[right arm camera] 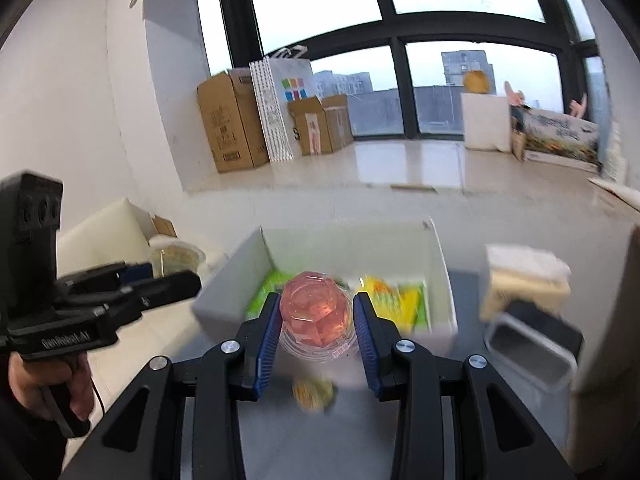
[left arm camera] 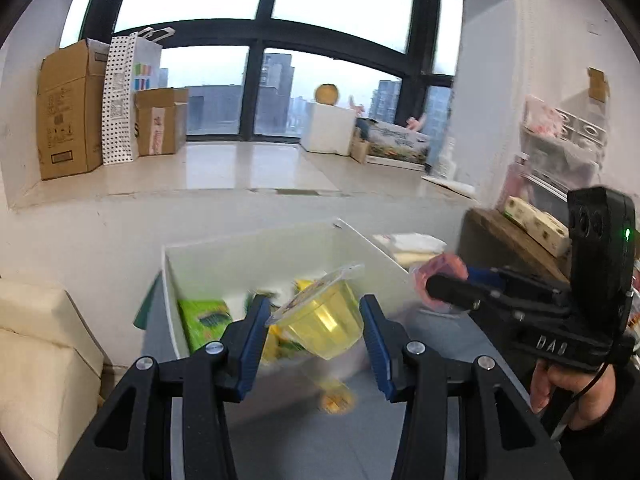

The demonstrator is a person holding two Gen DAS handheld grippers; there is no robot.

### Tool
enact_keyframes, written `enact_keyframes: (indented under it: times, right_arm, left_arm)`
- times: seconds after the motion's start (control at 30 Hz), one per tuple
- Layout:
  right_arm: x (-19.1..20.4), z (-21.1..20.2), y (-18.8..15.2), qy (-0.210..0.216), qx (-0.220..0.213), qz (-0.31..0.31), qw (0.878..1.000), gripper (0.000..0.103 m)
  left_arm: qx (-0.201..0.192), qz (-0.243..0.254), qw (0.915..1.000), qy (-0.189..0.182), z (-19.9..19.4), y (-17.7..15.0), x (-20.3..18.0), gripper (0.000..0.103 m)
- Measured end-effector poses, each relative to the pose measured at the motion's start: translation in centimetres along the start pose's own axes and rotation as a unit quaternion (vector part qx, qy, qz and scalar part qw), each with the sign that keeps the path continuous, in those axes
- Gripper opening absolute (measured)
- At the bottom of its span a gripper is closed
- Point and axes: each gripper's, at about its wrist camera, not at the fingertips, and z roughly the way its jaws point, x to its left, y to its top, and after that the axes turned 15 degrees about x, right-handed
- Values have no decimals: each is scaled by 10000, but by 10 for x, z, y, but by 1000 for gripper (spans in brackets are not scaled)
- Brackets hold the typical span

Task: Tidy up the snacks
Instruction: 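Carry both jelly cups over the white box and open both tools, then grasp the remaining pink jelly cup with the right tool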

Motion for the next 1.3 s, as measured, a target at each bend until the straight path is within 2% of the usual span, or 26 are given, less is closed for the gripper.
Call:
enact_keyframes:
  times: [0.13,0.3,0.33,0.37,0.4,0.43,0.5,0.6,0.8,0.83,1.0,1.13,1.3]
  right_arm:
    - [-5,23,36,-37,80,51,9999,40]
    - [-14,54,52,-150,312,168,9993,40]
    - [-16,60,52,-169,355,229,9990,41]
    - [-18,63,52,-176,383,269,9987,55]
    - [-20,68,50,-207,442,326,9983,71]
    - [-22,70,48,-348,438,419,9976,94]
    - [-26,65,42,-429,243,565,9972,95]
    - [-29,59,39,-410,177,708,9965,95]
    - [-32,51,33,-510,142,755,9957,99]
    - [-33,50,31,-492,174,838,9951,103]
    - [-32,26,14,-195,49,979,9950,103]
    - [-23,5,-16,-172,12,846,9963,103]
    - [-14,-15,-79,-49,116,995,9950,103]
  left_arm:
    - [14,-37,10000,15,19,19,18,51]
    - [167,-29,9999,20,48,19,32,51]
    - [252,5,9997,44,58,18,36,59]
    - [316,19,9994,102,62,15,36,84]
    - [370,2,9992,171,66,11,37,98]
    - [319,-23,9993,166,67,8,40,103]
    - [255,-97,9995,133,67,3,47,103]
    - [302,-262,9992,93,67,-1,54,103]
    - [361,-176,9992,85,56,-7,45,103]
    - [359,-175,9992,68,52,-8,43,103]
    - [380,-229,9990,-39,31,-20,28,103]
    - [316,-123,9994,-66,9,-50,4,103]
    - [350,-551,9974,-311,-5,-93,-11,103]
